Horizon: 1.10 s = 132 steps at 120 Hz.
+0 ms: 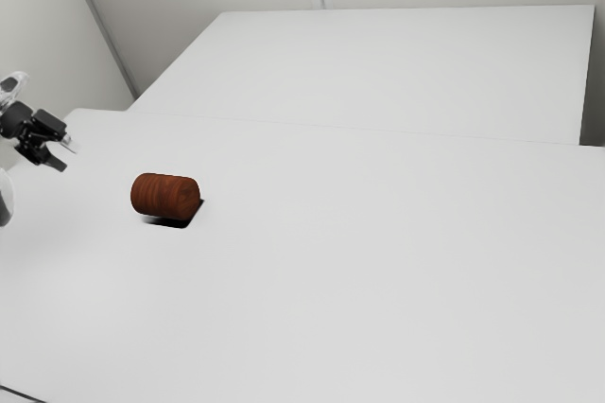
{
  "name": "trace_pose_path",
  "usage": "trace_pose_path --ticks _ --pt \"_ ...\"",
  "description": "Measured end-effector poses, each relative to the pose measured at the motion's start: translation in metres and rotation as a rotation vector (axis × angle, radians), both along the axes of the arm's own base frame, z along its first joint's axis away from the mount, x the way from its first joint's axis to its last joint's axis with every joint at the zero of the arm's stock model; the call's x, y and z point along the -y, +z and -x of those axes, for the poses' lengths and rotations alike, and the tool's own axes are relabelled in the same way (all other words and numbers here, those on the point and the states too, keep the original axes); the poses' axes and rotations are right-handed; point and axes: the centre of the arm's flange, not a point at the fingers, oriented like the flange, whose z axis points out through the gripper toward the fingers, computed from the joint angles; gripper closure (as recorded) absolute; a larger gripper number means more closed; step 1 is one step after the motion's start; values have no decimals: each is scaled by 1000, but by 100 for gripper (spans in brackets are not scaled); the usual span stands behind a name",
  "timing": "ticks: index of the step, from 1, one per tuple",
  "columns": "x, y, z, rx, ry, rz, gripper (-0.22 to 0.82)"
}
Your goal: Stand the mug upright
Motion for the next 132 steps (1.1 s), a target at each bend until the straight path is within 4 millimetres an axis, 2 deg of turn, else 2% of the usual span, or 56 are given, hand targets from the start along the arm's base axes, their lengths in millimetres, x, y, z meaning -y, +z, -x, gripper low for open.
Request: trace_pose_path --ticks 12,27,42,57,78,96,108,132 --pt "2 -33 -23 70 14 96 0" --pt "-1 -82 -35 100 70 224 0" --pt "6 -109 -43 109 105 311 0" --pt "15 -125 -50 101 113 354 0" --pt "23 -150 -45 58 137 394 0" --pt "53 -156 -65 64 105 439 0" --pt "59 -159 -69 61 102 444 0" --pt "62 -160 -70 50 100 439 49"
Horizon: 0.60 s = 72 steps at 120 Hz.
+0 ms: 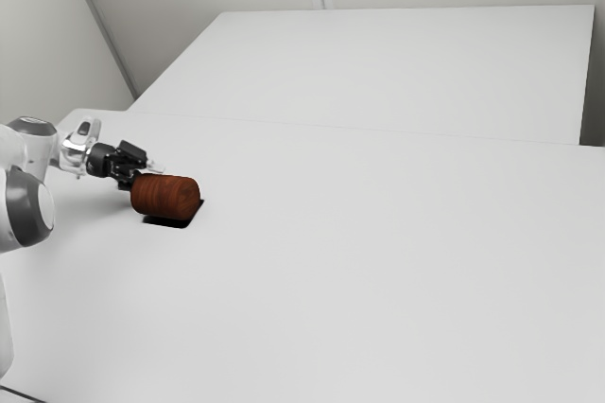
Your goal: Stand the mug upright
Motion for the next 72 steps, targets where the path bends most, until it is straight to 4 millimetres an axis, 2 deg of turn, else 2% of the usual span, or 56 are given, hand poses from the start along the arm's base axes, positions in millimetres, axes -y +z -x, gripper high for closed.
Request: trace_pose_path --ticks 8,25,41,49,53,59,63,66,69,72 --pt "5 1 -3 3 -6 9 58" --pt "9 10 -5 27 -13 62 69" --pt "13 23 -8 57 -24 107 72" --pt "11 58 -16 108 -47 78 73" --pt "11 84 -21 143 -63 52 73" --pt "18 137 -21 181 -100 -25 74" --pt "34 179 -20 198 -146 -100 74" --pt "47 202 -17 196 -181 -157 74" --pt "61 218 -13 183 -213 -213 74" --pt "76 227 -11 161 -243 -267 74"
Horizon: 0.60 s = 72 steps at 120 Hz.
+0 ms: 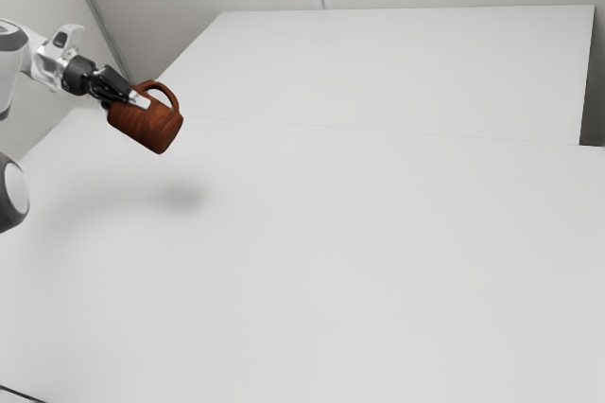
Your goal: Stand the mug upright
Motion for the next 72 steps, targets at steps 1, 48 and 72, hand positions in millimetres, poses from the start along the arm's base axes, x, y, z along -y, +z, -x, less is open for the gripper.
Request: trace_pose_path --ticks 1,48,72 --pt "5 1 1 -7 -6 -18 74" --pt "171 -91 -27 -70 -225 -789 77" --pt "190 -102 -17 -24 -203 -923 78"
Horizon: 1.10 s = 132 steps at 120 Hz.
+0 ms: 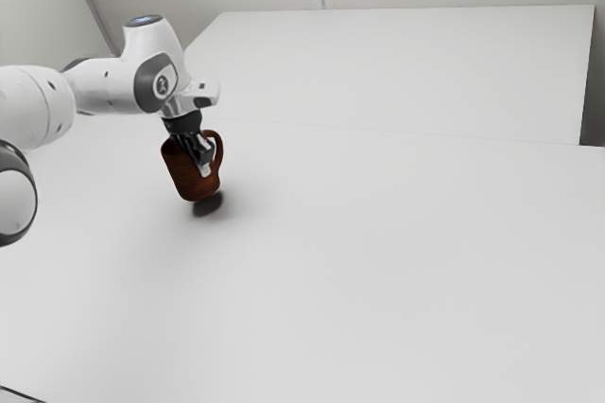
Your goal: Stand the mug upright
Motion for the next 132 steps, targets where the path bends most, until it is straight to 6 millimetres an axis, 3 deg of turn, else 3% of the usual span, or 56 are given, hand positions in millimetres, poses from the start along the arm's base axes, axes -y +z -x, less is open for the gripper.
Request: trace_pose_path --ticks 24,34,54,79,97,105,117,125,132 --pt "25 20 43 62 41 -21 78" --pt "29 9 60 55 74 -13 78" --pt "33 -13 72 57 137 13 78" --pt "34 -22 72 69 187 32 36" --pt "35 -6 70 106 204 34 18" --pt "40 19 63 141 205 41 13" --pt "49 87 64 172 216 70 8" --pt "55 151 61 198 211 84 6" --pt "62 222 60 235 196 90 4"
